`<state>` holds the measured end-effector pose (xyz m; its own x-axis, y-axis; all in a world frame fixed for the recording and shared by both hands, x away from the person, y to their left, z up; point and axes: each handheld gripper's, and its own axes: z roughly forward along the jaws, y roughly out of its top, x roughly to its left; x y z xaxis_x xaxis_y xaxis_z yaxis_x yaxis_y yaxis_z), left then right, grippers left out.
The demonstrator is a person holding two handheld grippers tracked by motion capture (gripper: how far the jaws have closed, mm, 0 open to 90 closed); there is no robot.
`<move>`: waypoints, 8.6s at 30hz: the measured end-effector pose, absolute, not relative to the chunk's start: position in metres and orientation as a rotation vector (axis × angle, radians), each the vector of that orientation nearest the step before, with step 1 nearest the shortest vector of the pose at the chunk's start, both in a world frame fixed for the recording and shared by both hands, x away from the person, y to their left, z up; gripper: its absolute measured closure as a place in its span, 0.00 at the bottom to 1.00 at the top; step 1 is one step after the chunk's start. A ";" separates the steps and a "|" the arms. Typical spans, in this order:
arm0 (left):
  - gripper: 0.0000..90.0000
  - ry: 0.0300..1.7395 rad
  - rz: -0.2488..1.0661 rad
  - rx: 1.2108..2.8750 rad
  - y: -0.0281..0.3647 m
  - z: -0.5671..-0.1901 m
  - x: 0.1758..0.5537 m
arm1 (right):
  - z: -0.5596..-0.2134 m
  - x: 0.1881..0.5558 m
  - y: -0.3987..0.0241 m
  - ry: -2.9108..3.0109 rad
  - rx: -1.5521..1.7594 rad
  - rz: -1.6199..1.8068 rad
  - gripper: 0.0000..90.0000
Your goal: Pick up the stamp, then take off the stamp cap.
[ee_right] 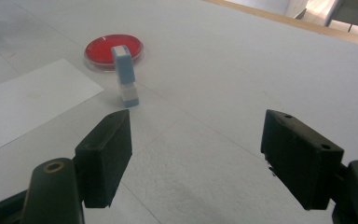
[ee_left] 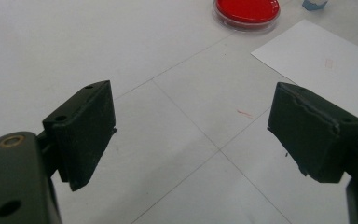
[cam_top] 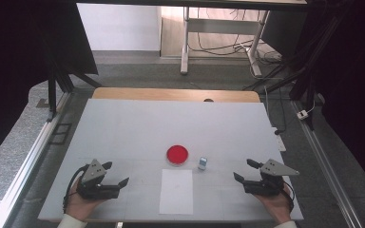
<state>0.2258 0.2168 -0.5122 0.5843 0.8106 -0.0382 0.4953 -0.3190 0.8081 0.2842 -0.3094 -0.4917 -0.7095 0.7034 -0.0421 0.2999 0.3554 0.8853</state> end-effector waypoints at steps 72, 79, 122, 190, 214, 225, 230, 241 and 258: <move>0.18 1.038 0.460 2.006 0.213 -0.517 0.229 | -0.444 0.334 -0.207 2.336 0.721 1.381 0.32; 0.18 1.038 0.468 2.001 0.214 -0.516 0.228 | -0.457 0.335 -0.203 2.399 0.713 1.340 0.33; 0.19 1.033 0.462 2.034 0.212 -0.521 0.229 | -0.495 0.343 -0.193 2.563 0.640 1.140 0.71; 0.20 1.022 0.494 2.050 0.207 -0.524 0.230 | -0.451 0.316 -0.191 2.282 0.728 1.521 0.83; 0.20 1.017 0.495 2.053 0.205 -0.525 0.233 | -0.451 0.303 -0.180 2.231 0.755 1.623 0.83; 0.20 1.014 0.492 2.056 0.205 -0.525 0.233 | -0.452 0.298 -0.170 2.272 0.728 1.657 0.83; 0.20 1.015 0.494 2.054 0.205 -0.525 0.232 | -0.453 0.296 -0.164 2.292 0.706 1.665 0.83; 0.20 1.013 0.495 2.060 0.205 -0.526 0.233 | -0.454 0.294 -0.160 2.308 0.694 1.665 0.83; 0.20 1.010 0.506 2.058 0.202 -0.525 0.232 | -0.452 0.294 -0.163 2.281 0.703 1.674 0.83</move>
